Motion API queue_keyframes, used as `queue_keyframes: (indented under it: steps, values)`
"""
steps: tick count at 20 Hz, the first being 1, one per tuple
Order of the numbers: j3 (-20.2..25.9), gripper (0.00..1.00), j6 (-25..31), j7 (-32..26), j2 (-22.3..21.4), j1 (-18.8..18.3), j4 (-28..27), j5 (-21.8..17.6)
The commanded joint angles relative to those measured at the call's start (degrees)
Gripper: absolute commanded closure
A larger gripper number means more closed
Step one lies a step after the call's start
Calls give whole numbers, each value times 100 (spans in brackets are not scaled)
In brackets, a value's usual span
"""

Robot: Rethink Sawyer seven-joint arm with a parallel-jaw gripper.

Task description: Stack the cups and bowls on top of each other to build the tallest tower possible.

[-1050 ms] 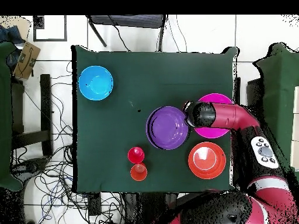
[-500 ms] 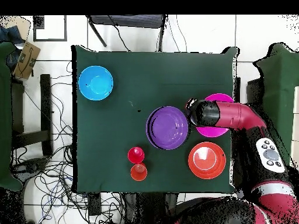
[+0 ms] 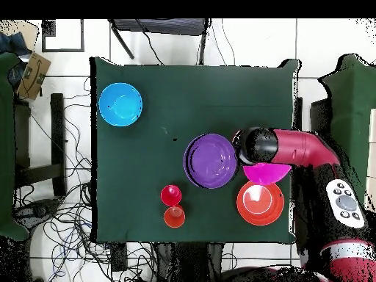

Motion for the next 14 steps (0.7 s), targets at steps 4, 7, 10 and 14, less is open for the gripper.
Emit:
queue_keyframes:
  steps: [4,7,10,14]
  values:
    - [290,100,1639,-1073,-817,333,155,136]
    - [361,100,1702,-972,-829,365,113,154]
    - [390,100,1824,-912,-985,401,150,224]
    - [390,100,1893,-827,-1043,472,99,266]
